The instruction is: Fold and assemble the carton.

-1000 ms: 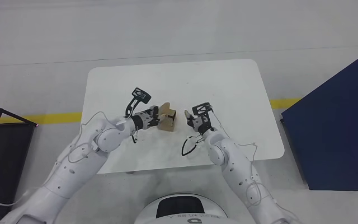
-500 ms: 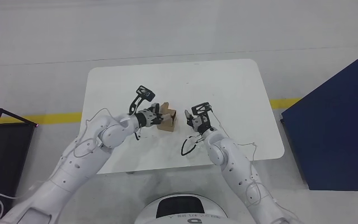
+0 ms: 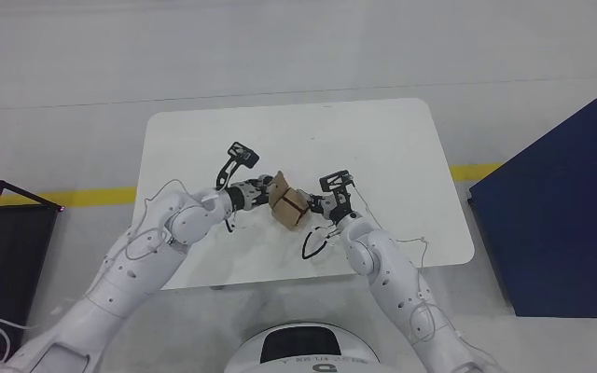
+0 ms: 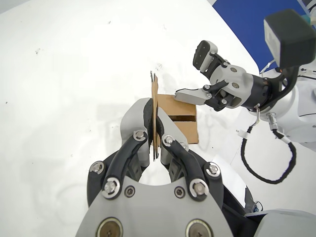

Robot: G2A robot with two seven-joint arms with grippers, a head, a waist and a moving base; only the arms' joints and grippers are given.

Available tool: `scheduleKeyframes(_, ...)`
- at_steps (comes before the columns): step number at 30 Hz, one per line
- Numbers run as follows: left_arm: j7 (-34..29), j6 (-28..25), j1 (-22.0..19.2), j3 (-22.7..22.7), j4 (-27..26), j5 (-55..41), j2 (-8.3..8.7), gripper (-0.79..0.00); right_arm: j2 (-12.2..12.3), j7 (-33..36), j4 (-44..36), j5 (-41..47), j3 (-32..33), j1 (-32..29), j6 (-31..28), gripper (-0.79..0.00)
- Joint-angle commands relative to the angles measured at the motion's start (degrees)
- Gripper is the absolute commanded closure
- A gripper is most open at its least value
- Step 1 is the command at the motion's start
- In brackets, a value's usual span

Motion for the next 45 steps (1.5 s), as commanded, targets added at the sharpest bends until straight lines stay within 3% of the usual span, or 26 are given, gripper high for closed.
scheduleKeyframes(1, -0.12, -0.43, 0.46, -0.39, -0.23, -0.16, 0.05, 0.0, 0.0, 0.0, 0.0, 0.0, 0.0, 0.0, 0.0, -0.785)
scheduleKeyframes(21, 5.94, -9.34, 2.87, -4.92, 4.08, -4.34, 0.06, 0.0, 0.0, 0.0, 0.0, 0.0, 0.0, 0.0, 0.0, -0.785)
scheduleKeyframes(33, 6.16, -9.19, 2.95, -4.96, 4.08, -4.32, 0.05, 0.0, 0.0, 0.0, 0.0, 0.0, 0.0, 0.0, 0.0, -0.785)
scheduleKeyframes(34, 7.11, -8.83, 3.25, -5.16, 4.03, -4.1, 0.02, -0.206, 0.0, 0.0, 0.0, 0.0, 0.0, 0.0, 0.0, -0.785)
scheduleKeyframes(36, 8.3, -8.79, 3.87, -5.54, 4.18, -3.87, 0.0, -0.785, 0.0, 0.0, 0.0, 0.0, 0.0, 0.0, 0.0, -0.785)
scheduleKeyframes(45, 11.24, -9.79, 6.78, -9.62, 3.06, -3.6, 0.56, -0.785, 0.0, 0.0, 0.0, 0.0, 0.0, 0.0, 0.0, -0.785)
